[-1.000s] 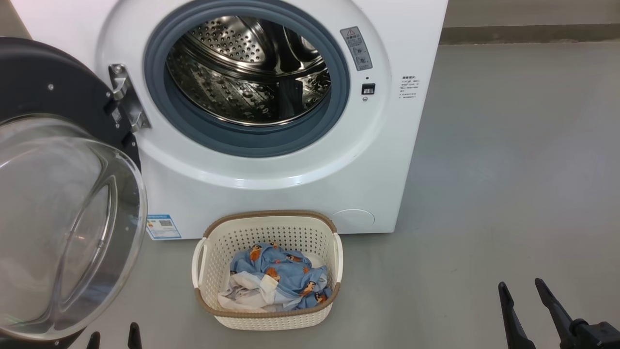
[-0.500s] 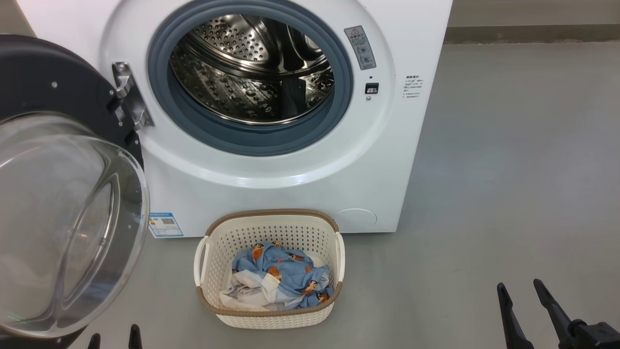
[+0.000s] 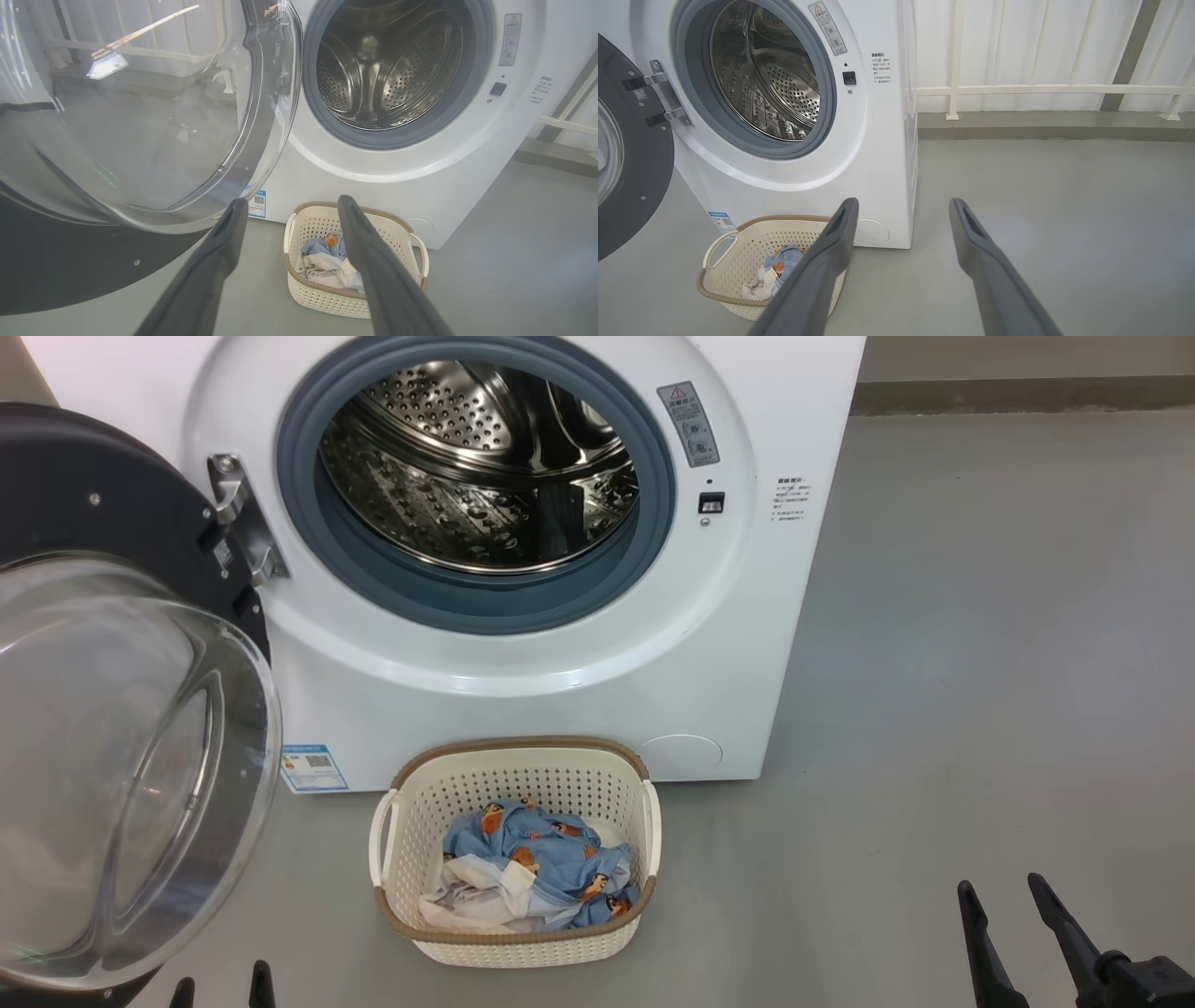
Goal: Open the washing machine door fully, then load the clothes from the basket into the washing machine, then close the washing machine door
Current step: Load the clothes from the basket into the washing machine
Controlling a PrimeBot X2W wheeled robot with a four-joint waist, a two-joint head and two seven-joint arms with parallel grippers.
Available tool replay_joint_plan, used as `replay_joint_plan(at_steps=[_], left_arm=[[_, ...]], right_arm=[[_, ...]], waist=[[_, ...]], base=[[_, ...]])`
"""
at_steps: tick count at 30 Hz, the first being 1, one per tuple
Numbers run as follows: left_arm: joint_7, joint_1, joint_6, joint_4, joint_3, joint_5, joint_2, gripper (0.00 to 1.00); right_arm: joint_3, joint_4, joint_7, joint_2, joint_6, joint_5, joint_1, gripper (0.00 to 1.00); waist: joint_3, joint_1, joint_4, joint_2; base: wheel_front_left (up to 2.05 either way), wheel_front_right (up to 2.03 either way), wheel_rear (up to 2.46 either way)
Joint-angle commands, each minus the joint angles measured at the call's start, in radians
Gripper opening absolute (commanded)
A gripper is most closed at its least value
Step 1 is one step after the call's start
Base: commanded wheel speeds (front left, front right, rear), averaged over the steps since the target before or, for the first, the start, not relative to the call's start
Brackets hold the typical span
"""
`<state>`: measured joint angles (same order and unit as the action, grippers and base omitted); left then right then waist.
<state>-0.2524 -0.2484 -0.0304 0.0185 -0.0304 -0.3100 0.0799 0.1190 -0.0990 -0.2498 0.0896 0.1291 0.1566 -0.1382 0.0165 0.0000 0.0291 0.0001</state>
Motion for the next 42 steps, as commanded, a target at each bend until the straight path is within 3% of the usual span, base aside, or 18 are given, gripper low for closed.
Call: replay_joint_plan(at_steps=[1, 24, 42], left_arm=[[-0.009, 0.010, 0.007, -0.020, -0.032, 0.012, 0.006, 1.00], [-0.009, 0.016, 0.030, -0.017, -0.027, 0.013, 0.004, 1.00], [-0.009, 0.018, 0.018, -0.019, -0.030, 0.010, -0.003, 1.00]], right_arm=[[-0.021, 0.021, -0.012, 0.011, 0.002, -0.007, 0.035, 1.00], [-0.019, 0.025, -0.012, 0.008, 0.002, -0.008, 0.034, 1.00], [-0.020, 0.022, -0.012, 0.012, 0.002, -0.006, 0.035, 1.00]], waist=[[-0.001, 0.0000, 0.000, -0.0001], [-0.012, 0.0000, 0.000, -0.0001], [-0.016, 0.0000, 0.001, -0.0001]], base=[[0.03, -0.03, 0.00], [1.16, -1.16, 0.00], [0.10, -0.10, 0.00]])
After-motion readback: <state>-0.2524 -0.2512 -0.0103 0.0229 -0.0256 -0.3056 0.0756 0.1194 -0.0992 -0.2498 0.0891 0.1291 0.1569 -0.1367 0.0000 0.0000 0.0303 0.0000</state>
